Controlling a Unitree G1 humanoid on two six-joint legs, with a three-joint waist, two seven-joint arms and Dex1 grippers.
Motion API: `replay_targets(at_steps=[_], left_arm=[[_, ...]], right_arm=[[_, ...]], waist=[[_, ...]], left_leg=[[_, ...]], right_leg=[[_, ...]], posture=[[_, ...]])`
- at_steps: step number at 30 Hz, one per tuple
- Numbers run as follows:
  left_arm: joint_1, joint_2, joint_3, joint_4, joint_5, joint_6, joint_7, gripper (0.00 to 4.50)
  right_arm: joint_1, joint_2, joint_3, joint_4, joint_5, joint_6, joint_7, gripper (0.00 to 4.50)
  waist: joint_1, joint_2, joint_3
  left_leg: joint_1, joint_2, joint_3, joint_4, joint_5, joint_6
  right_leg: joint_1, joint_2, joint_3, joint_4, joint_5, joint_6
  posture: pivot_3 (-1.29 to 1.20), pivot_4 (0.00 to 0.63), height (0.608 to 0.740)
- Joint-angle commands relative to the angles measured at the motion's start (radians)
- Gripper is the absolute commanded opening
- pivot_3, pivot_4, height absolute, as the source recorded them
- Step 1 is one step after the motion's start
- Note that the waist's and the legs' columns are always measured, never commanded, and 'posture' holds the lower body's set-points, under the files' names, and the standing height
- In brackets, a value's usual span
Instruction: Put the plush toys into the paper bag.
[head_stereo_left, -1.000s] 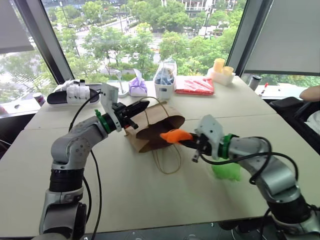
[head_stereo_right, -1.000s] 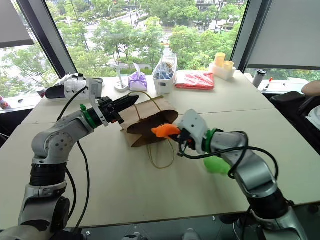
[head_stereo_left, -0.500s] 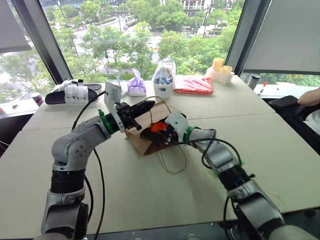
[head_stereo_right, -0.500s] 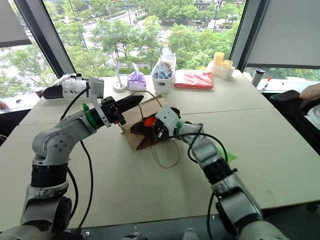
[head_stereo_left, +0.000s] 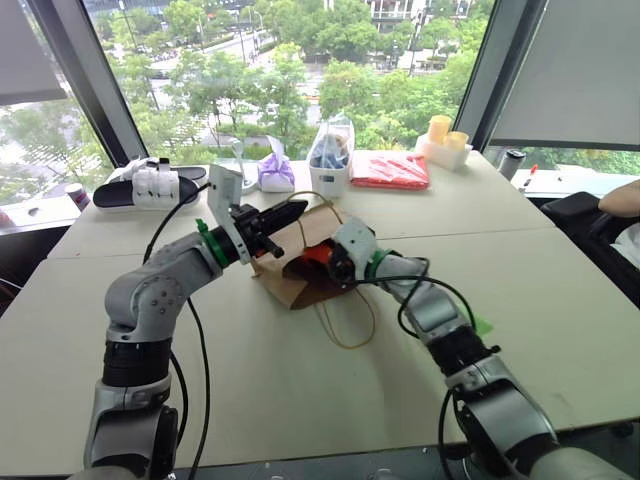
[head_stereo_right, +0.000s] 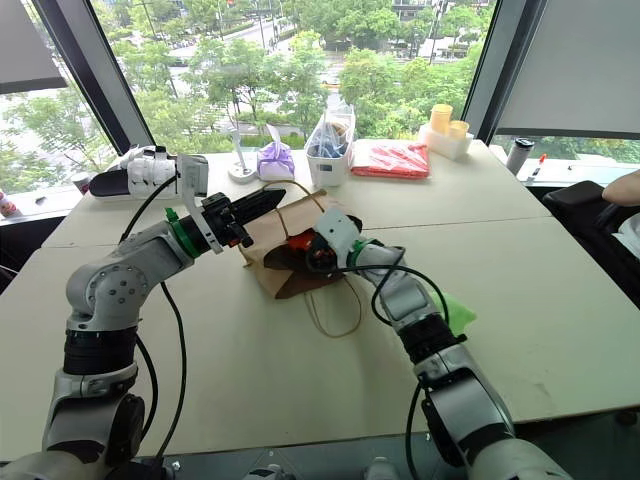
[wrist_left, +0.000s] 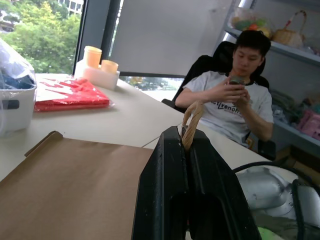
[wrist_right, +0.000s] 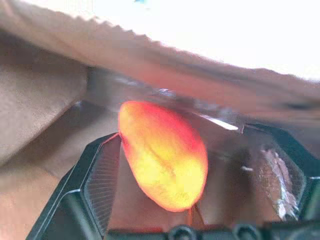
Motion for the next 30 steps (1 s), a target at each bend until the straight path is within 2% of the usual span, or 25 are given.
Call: replay_targets(at_steps=[1,6,11,17,20,22,26,30], left_arm=[[-0.016,0.001,0.011,-0.01,-0.003,-0.022,-0.01,0.0],[-0.012,-0.004,0.003,-0.004,0.003,-0.032,-0.024,0.0],[-0.005,-0.008,0.001,-0.002,0.004,-0.038,-0.034,0.0],[-0.001,-0.013,0.0,-0.008,0.004,-0.035,-0.035,0.0],[0.001,-0.013,-0.005,-0.012,0.006,-0.034,-0.035,0.0],[0.003,-0.015,-0.007,-0.017,0.006,-0.032,-0.032,0.0],[-0.001,-0.019,-0.009,-0.021,0.008,-0.031,-0.026,0.0],[-0.003,-0.025,-0.012,-0.017,0.015,-0.037,-0.026,0.0]], right_arm=[[0.086,-0.122,-0.093,-0.354,0.09,0.189,0.093,4.26],[0.292,-0.361,-0.274,-0.698,0.202,0.47,0.179,4.26],[0.49,-0.461,-0.38,-0.819,0.268,0.623,0.186,4.26],[0.64,-0.475,-0.379,-0.84,0.28,0.619,0.169,4.26],[0.687,-0.497,-0.328,-0.776,0.218,0.543,0.148,4.26],[0.7,-0.508,-0.311,-0.739,0.192,0.505,0.135,4.26],[0.719,-0.6,-0.256,-0.631,0.059,0.383,0.102,4.26],[0.682,-0.573,-0.276,-0.597,0.076,0.358,0.089,4.26]], waist=[[0.003,0.0,0.0],[0.008,0.0,0.0],[0.003,0.0,0.0],[0.007,0.0,0.0],[0.008,0.0,0.0],[0.008,0.0,0.0],[0.01,0.0,0.0],[0.009,-0.001,0.0]], left_leg=[[0.0,0.0,0.0,0.0,0.0,0.0],[0.0,0.0,0.0,0.001,-0.002,0.004],[0.002,0.001,0.002,0.001,-0.004,0.007],[0.002,0.001,0.002,0.002,-0.004,0.007],[0.002,0.0,0.002,0.003,-0.004,0.007],[0.002,0.0,0.002,0.003,-0.004,0.007],[0.002,0.0,0.002,0.003,-0.004,0.007],[0.002,0.0,0.002,0.003,-0.004,0.007]], right_leg=[[0.0,0.0,0.0,0.0,0.0,0.0],[0.001,0.0,0.0,-0.002,0.0,0.0],[0.003,0.0,0.0,-0.002,0.0,0.0],[0.004,0.0,0.0,-0.001,0.0,0.0],[0.004,0.0,0.0,-0.001,0.0,0.0],[0.004,0.0,0.0,-0.002,0.0,0.0],[0.004,0.0,0.0,-0.002,0.0,0.0],[0.005,0.0,0.0,-0.002,0.0,0.0]], posture=[[0.0,0.15,0.74],[0.0,0.15,0.74],[0.0,0.15,0.74],[0.0,0.15,0.74],[0.0,0.15,0.74],[0.0,0.15,0.74],[0.0,0.15,0.74],[0.0,0.15,0.74]])
